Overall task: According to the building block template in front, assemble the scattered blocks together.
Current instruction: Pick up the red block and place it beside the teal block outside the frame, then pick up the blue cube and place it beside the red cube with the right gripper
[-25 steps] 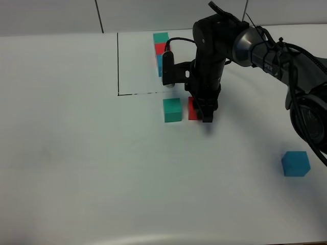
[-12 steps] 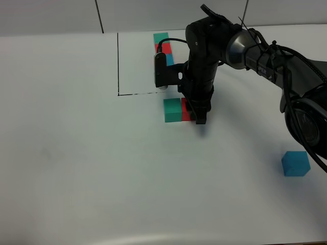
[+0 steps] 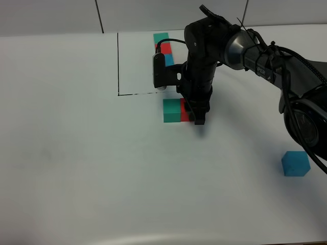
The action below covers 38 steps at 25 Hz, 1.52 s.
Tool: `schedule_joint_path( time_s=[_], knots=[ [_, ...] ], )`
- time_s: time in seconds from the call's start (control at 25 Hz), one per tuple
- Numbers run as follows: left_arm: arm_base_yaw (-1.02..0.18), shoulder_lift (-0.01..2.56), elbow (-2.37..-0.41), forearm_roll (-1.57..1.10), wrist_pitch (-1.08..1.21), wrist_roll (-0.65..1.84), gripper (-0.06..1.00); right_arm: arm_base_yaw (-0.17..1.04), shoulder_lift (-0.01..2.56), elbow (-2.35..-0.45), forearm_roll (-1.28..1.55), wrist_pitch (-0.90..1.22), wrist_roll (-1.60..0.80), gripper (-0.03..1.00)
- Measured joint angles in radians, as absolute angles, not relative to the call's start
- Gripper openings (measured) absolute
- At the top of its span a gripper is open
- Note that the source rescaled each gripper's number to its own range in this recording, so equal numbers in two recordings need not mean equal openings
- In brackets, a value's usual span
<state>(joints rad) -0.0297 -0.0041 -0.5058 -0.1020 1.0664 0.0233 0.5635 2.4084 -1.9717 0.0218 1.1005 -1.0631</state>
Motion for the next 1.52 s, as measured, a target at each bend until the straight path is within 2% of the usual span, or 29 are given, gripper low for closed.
schedule_joint_path(
  time_s=[0.32, 0.4, 0.44, 0.64, 0.76, 1.0, 1.12, 1.52],
  knots=[
    [-0.030, -0.004, -0.506, -0.102, 1.066, 0.023, 0.10, 0.565, 2.408, -1.972, 0.021, 1.100, -1.062, 0.03],
    [-0.030, -0.004, -0.506, -0.102, 1.066, 0.023, 0.10, 0.565, 2.408, -1.972, 0.019, 1.098, -1.056, 0.07],
    [-0.030, -0.004, -0.506, -0.102, 1.066, 0.023, 0.10, 0.566, 2.412, -1.972, 0.022, 1.099, -1.049, 0.15],
    [-0.030, -0.004, -0.506, -0.102, 1.066, 0.023, 0.10, 0.568, 2.383, -1.967, 0.007, 1.157, -0.946, 0.71],
    [-0.030, -0.004, -0.506, -0.102, 1.066, 0.023, 0.10, 0.553, 2.332, -1.967, -0.009, 1.192, -0.827, 0.86],
    [-0.030, -0.004, -0.506, -0.102, 1.066, 0.023, 0.10, 0.485, 2.183, -1.837, -0.050, 1.204, -0.604, 0.89],
    [-0.030, -0.004, -0.506, -0.102, 1.066, 0.023, 0.10, 0.444, 2.069, -1.667, -0.063, 1.169, -0.488, 0.89],
    [-0.030, -0.004, -0.506, -0.102, 1.066, 0.023, 0.10, 0.248, 1.651, -0.988, -0.051, 0.857, -0.092, 0.85]
  ],
)
